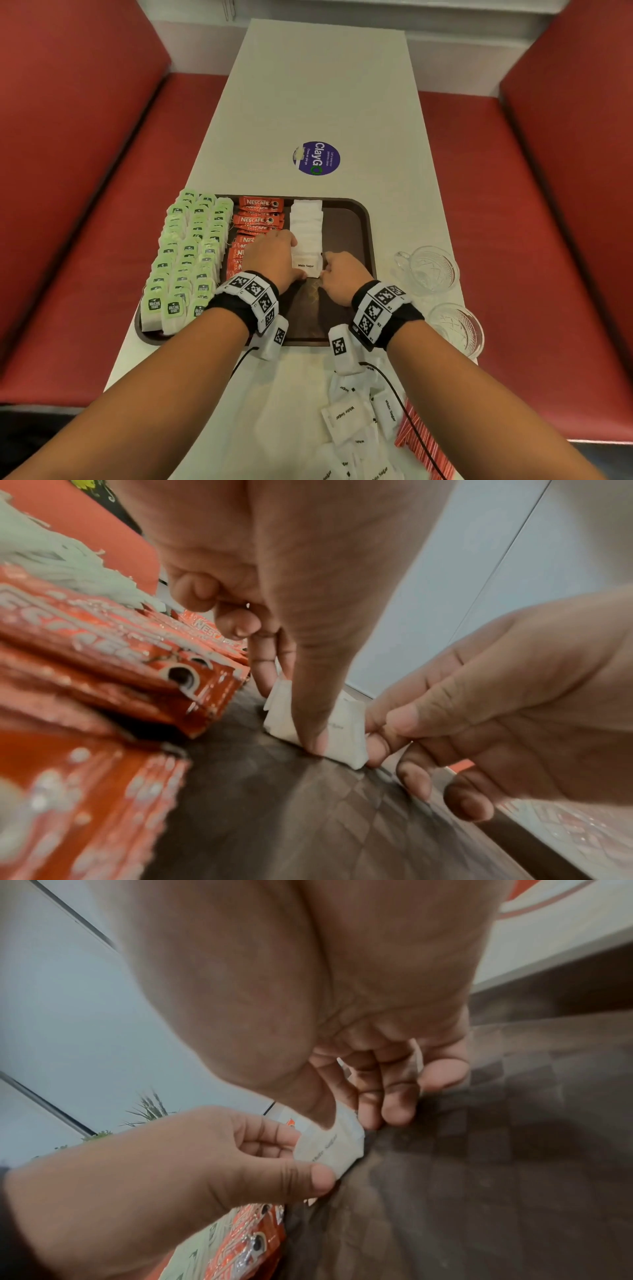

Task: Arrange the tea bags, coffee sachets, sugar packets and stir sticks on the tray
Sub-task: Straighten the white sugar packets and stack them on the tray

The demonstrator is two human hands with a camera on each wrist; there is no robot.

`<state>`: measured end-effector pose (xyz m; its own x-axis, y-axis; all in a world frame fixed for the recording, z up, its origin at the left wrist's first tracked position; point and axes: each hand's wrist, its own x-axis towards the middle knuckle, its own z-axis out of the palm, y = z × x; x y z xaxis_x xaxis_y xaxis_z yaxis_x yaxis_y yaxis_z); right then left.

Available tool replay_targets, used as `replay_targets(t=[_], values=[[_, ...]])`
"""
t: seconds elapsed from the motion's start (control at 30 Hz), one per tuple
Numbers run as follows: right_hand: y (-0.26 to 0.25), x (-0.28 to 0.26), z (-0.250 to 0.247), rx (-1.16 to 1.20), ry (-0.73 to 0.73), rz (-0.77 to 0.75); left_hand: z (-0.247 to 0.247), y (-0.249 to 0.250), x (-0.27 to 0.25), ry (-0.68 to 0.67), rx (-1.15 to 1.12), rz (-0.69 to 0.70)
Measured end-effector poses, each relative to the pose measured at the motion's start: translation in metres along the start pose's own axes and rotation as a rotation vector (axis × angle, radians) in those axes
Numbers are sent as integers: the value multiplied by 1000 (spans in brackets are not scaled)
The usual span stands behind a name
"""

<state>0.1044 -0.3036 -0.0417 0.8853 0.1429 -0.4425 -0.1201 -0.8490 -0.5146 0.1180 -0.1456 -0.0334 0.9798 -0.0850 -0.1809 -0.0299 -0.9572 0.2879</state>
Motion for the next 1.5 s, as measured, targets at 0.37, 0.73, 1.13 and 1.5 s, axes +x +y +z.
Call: replay_targets(t=[0.37, 0.73, 1.13, 1.5], values=[[33, -113, 3, -59, 49, -98, 7, 26, -111, -182, 36, 333], [72, -149, 43, -320, 113, -21, 51, 39, -169, -440, 88, 469], [64, -144, 41, -392, 5, 12, 39, 46, -164, -482, 108, 498], [59, -152, 12, 0, 83, -139, 9, 20, -145, -204, -237, 331]])
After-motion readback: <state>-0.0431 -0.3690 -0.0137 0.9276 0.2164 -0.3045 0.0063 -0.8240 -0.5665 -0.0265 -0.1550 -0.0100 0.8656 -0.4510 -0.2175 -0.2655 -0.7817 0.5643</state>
